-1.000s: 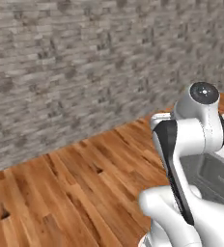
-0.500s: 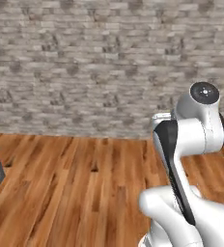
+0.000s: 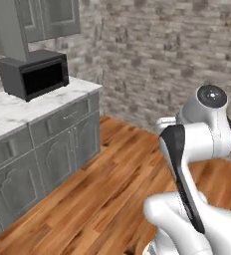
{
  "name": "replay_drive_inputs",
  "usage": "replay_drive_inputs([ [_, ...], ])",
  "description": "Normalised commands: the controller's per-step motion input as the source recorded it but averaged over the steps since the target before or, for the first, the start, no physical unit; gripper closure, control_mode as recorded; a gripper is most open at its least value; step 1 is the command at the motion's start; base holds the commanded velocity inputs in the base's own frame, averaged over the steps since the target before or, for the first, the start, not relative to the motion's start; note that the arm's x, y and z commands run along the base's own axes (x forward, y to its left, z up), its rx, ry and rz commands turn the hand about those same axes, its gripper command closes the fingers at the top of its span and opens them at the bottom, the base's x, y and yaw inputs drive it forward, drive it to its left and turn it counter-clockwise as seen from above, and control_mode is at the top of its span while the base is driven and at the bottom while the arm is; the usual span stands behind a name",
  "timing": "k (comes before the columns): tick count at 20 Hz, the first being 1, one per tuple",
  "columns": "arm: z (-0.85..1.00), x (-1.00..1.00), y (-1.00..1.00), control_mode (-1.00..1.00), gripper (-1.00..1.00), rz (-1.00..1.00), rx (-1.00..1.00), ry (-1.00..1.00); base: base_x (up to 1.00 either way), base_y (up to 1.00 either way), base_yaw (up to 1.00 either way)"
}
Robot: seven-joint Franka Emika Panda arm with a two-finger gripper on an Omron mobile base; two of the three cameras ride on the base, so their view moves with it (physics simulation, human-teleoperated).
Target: Move the shaker and condiment bottle from the cabinet to the dining counter.
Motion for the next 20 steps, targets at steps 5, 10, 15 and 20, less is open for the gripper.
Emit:
replay_drive_inputs([
  [5,0.0,0.0,0.0,1.0,-1.0,0.0,0.0,0.0,0.78,0.63,0.42],
  [10,0.0,0.0,0.0,1.0,-1.0,0.0,0.0,0.0,0.51,0.83,0.31],
  [15,0.0,0.0,0.0,1.0,-1.0,0.0,0.0,0.0,0.41,0.82,0.47],
  [20,0.0,0.0,0.0,1.0,-1.0,0.0,0.0,0.0,0.51,0.31,0.64],
])
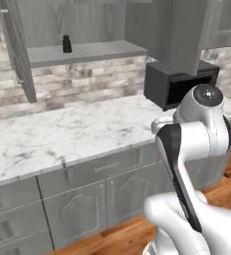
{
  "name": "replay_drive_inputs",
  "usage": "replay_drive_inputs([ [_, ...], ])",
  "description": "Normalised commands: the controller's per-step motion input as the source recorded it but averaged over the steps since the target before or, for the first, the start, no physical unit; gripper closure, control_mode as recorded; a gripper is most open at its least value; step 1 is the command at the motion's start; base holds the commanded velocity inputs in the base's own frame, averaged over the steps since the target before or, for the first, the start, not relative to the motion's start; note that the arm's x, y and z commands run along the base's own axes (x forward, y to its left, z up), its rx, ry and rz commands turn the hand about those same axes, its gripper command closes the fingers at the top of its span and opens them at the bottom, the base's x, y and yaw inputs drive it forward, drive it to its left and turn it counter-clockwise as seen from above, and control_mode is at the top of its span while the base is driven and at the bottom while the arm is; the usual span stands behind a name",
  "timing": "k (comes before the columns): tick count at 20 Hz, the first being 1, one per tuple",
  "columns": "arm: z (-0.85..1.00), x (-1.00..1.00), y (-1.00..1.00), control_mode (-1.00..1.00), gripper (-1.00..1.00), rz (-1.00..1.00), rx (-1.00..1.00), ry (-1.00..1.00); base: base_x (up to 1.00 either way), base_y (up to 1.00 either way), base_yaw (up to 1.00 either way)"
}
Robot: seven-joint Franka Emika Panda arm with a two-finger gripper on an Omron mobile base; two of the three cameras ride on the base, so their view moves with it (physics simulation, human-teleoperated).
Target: Move the shaker and condiment bottle from the cabinet to the dining counter.
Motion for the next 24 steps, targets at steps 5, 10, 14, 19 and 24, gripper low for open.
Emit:
replay_drive_inputs([
  [5,0.0,0.0,0.0,1.0,-1.0,0.0,0.0,0.0,0.54,0.01,0.54],
  [10,0.0,0.0,0.0,1.0,-1.0,0.0,0.0,0.0,0.64,0.0,0.48],
  [14,0.0,0.0,0.0,1.0,-1.0,0.0,0.0,0.0,0.83,-0.07,0.27],
  [19,0.0,0.0,0.0,1.0,-1.0,0.0,0.0,0.0,0.73,-0.14,0.06],
  [24,0.0,0.0,0.0,1.0,-1.0,0.0,0.0,0.0,0.64,-0.07,0.0],
])
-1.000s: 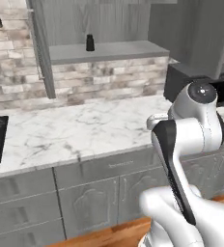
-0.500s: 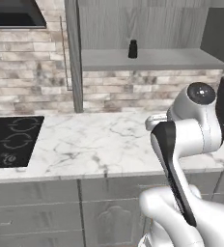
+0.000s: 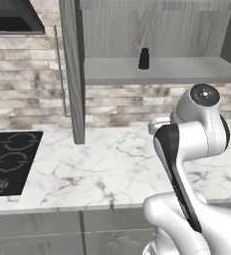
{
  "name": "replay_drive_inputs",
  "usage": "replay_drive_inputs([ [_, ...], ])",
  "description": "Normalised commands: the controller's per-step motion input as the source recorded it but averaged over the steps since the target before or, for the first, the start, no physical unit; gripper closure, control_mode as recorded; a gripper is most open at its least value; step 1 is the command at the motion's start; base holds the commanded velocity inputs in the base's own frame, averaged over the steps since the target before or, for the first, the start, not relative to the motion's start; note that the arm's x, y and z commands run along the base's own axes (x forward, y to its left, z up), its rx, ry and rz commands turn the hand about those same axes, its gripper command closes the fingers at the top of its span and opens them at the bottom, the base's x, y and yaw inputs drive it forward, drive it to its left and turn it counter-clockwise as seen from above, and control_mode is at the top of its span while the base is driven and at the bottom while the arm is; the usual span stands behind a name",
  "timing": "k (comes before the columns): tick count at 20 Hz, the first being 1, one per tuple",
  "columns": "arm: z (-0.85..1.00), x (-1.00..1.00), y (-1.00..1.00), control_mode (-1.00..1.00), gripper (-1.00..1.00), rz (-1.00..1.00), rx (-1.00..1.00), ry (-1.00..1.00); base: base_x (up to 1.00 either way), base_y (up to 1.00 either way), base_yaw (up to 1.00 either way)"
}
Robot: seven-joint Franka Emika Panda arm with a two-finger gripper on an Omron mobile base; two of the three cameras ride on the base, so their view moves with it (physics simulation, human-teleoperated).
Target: Move the shaker and condiment bottle from the cabinet to the dining counter.
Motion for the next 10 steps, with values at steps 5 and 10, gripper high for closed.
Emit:
replay_drive_inputs([
  [5,0.0,0.0,0.0,1.0,-1.0,0.0,0.0,0.0,0.49,-0.08,0.0],
  [10,0.0,0.0,0.0,1.0,-1.0,0.0,0.0,0.0,0.09,0.0,0.0],
])
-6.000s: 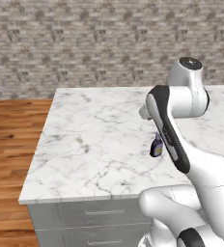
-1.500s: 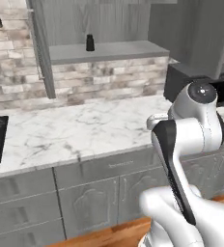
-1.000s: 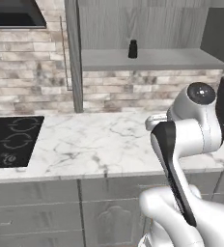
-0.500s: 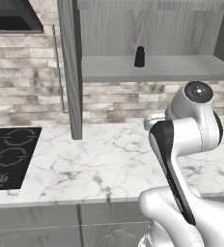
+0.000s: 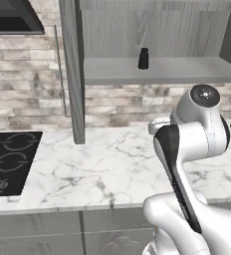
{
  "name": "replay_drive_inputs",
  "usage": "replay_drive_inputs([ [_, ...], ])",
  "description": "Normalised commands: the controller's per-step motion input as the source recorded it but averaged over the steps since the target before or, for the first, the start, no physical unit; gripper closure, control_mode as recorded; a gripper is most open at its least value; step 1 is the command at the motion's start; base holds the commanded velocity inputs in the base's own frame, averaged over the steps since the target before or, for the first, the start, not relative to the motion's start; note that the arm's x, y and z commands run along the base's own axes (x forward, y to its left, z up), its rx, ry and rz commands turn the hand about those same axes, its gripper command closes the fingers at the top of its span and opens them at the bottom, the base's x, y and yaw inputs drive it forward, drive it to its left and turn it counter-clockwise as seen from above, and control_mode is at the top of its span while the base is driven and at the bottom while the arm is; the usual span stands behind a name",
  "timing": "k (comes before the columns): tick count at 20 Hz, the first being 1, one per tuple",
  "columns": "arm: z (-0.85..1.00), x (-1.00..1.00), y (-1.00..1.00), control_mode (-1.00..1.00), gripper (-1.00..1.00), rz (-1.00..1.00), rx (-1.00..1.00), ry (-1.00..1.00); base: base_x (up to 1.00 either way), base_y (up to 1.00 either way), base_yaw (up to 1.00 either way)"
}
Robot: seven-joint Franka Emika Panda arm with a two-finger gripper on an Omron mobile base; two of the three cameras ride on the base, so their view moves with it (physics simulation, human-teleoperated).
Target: Move the shaker and condiment bottle from the cabinet to the dining counter.
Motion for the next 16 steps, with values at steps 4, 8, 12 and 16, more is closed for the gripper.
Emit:
replay_drive_inputs([
  [4,0.05,0.0,0.0,-1.0,-1.0,0.05,0.0,0.0,0.0,0.0,0.0],
  [8,0.38,0.0,0.0,-1.0,-1.0,0.17,0.0,-0.02,0.0,0.0,0.0],
  [12,0.47,0.0,0.0,-1.0,-1.0,0.18,0.0,-0.1,0.0,0.0,0.0],
  [16,0.37,0.04,-0.01,-1.0,-1.0,0.16,0.02,-0.14,0.0,0.0,0.0],
])
